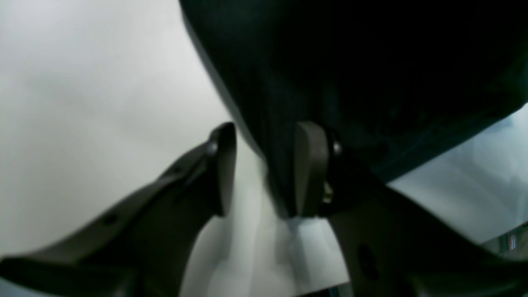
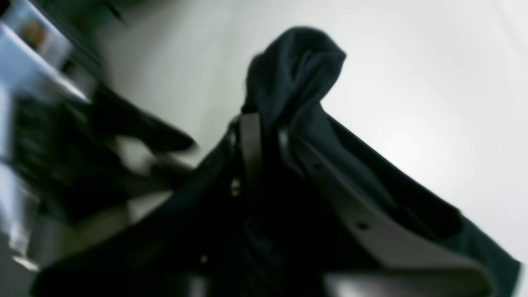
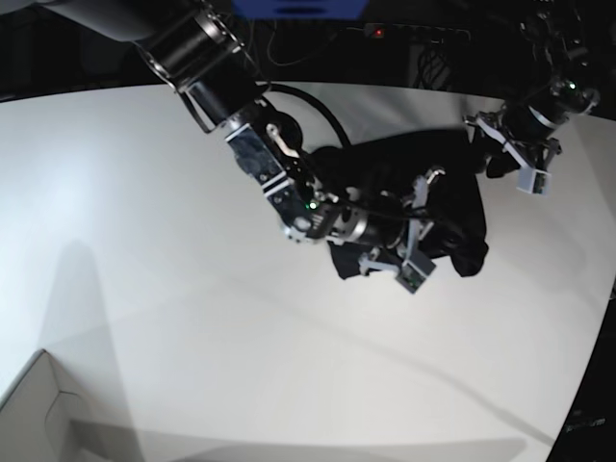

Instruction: Layout the t-shirt on the table in an organized manner, then fold the t-shirt properly

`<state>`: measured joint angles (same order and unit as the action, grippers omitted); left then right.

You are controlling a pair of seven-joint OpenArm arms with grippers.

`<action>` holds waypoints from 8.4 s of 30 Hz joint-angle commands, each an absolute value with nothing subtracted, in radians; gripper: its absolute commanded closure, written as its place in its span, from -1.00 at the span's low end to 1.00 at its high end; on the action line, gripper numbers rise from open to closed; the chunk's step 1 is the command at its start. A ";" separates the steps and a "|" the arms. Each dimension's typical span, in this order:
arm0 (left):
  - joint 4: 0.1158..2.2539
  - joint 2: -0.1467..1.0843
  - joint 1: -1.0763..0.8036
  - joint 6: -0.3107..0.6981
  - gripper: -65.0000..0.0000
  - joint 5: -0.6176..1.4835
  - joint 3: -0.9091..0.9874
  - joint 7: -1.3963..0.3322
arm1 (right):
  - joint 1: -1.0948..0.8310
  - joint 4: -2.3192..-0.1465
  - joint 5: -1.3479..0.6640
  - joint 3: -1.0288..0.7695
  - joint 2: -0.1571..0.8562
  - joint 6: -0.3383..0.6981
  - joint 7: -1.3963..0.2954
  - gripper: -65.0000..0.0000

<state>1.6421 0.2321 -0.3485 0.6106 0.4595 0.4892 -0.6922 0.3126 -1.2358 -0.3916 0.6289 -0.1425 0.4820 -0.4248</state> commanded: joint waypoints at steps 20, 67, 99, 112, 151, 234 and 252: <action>1.655 0.245 -0.354 0.616 0.28 0.476 0.499 -0.670 | 0.354 -1.389 -0.591 0.625 -0.085 0.426 -0.415 -0.07; 1.664 0.249 -0.367 0.618 0.28 0.478 0.504 -0.662 | 0.234 -1.400 -0.590 0.682 -0.076 0.292 -0.450 1.00; 1.745 0.225 -0.410 0.619 0.28 0.579 0.871 -0.671 | 0.237 -1.451 -0.590 0.932 -0.071 0.291 -0.450 0.31; 1.828 0.171 -0.403 0.604 0.27 0.673 0.697 -0.671 | 0.091 -1.659 -0.591 0.659 0.153 0.286 -0.456 0.30; 1.811 -0.064 -0.326 0.616 1.00 0.478 0.771 -0.670 | -0.120 -1.768 -0.593 0.561 0.272 0.289 -0.456 0.30; 1.141 0.197 0.025 0.616 1.00 0.441 0.335 -0.657 | -0.499 -1.954 -0.593 -0.097 0.400 0.292 -0.455 0.29; 1.135 0.240 0.446 0.618 0.99 0.231 -0.763 -0.495 | -0.610 -1.949 -0.593 -0.601 0.203 0.292 -0.456 0.29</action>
